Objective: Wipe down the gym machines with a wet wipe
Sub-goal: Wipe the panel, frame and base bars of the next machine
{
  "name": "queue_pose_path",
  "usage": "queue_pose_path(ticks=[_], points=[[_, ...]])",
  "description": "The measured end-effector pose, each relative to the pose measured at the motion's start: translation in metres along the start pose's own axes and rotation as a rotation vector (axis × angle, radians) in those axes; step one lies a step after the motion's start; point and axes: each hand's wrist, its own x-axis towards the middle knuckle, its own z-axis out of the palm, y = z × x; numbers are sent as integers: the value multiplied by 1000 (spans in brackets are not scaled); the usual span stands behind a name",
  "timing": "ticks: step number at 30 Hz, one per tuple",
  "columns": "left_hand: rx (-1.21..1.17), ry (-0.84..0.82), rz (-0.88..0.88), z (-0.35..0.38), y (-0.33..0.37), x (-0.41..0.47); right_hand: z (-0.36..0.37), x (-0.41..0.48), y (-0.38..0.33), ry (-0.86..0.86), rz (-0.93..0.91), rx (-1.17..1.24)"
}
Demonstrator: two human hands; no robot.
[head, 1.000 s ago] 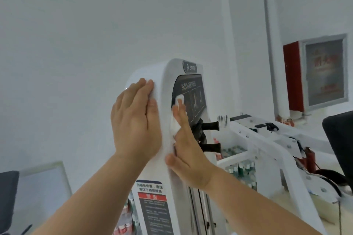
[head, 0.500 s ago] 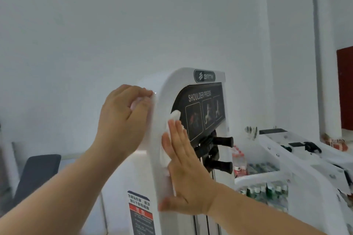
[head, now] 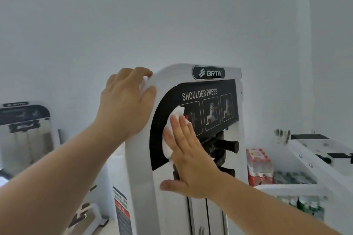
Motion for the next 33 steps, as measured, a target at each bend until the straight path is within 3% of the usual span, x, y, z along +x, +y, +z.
queue_pose_path(ticks=[5, 7, 10, 13, 15, 18, 20, 21, 24, 26, 28, 31, 32, 33], points=[[-53, -57, -70, 3, 11, 25, -33, 61, 74, 84, 493, 236], [-50, -20, -79, 8, 12, 26, -40, 83, 83, 133, 551, 288], [22, 44, -13, 11, 10, 22, -29, 65, 57, 163, 294, 202], [109, 96, 61, 13, 9, 21, -13, 28, 38, 84, -8, 100], [165, 106, 87, 14, 10, 21, -18, 35, 55, 88, 23, 83], [166, 102, 68, 14, 9, 20, -46, 79, 77, 153, 396, 260], [149, 99, 54, 13, 8, 18, -58, 106, 70, 187, 520, 310], [151, 97, 57, 13, 9, 17, -58, 112, 60, 202, 482, 290], [177, 84, 60, 13, 10, 13, -42, 93, 18, 251, 135, 207], [188, 80, 58, 14, 9, 12, -23, 61, 11, 221, 34, 163], [189, 81, 64, 13, 8, 11, -8, 36, 29, 220, 145, 167], [190, 82, 69, 14, 9, 10, -5, 30, 49, 195, 672, 356], [196, 80, 66, 15, 9, 10, -8, 33, 43, 177, 752, 386], [202, 83, 65, 16, 10, 10, -7, 33, 28, 178, 702, 371]])
